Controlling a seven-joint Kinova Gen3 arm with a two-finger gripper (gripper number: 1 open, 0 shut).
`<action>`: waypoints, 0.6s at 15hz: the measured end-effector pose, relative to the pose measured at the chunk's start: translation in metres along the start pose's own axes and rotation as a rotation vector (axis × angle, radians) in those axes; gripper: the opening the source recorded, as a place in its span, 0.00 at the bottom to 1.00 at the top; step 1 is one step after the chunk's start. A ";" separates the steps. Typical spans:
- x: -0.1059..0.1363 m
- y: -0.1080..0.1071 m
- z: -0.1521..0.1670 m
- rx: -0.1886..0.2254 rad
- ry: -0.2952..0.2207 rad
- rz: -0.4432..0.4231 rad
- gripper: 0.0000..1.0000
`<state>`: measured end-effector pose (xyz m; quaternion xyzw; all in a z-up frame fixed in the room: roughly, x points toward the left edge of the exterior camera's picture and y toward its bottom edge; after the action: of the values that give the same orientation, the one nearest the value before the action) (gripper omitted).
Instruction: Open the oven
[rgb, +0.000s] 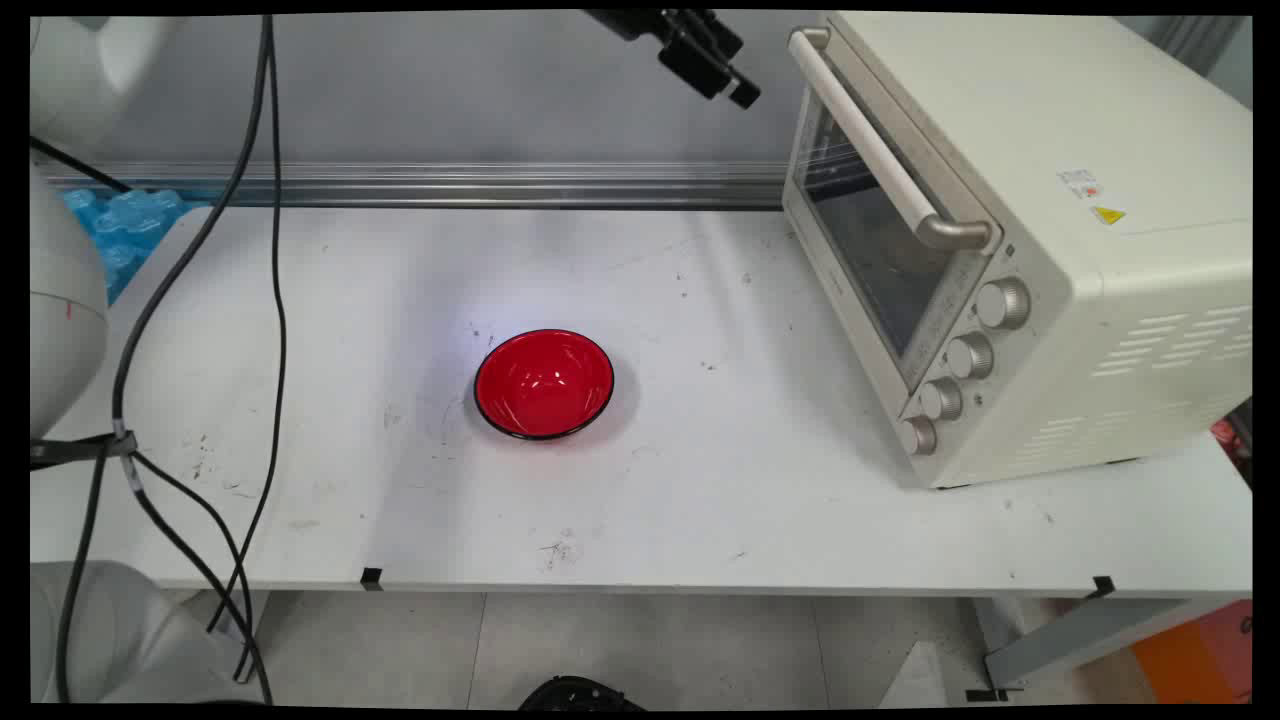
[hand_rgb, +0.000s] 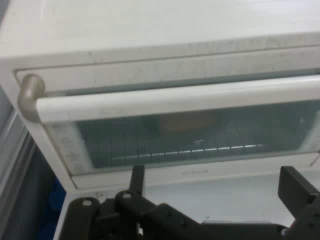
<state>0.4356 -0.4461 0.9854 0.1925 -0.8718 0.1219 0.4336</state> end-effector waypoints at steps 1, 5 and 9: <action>0.006 0.000 0.002 -0.002 -0.001 0.005 1.00; 0.024 -0.001 0.009 -0.009 -0.008 0.027 1.00; 0.045 -0.001 0.018 -0.016 -0.014 0.051 1.00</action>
<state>0.3987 -0.4645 1.0108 0.1673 -0.8805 0.1245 0.4258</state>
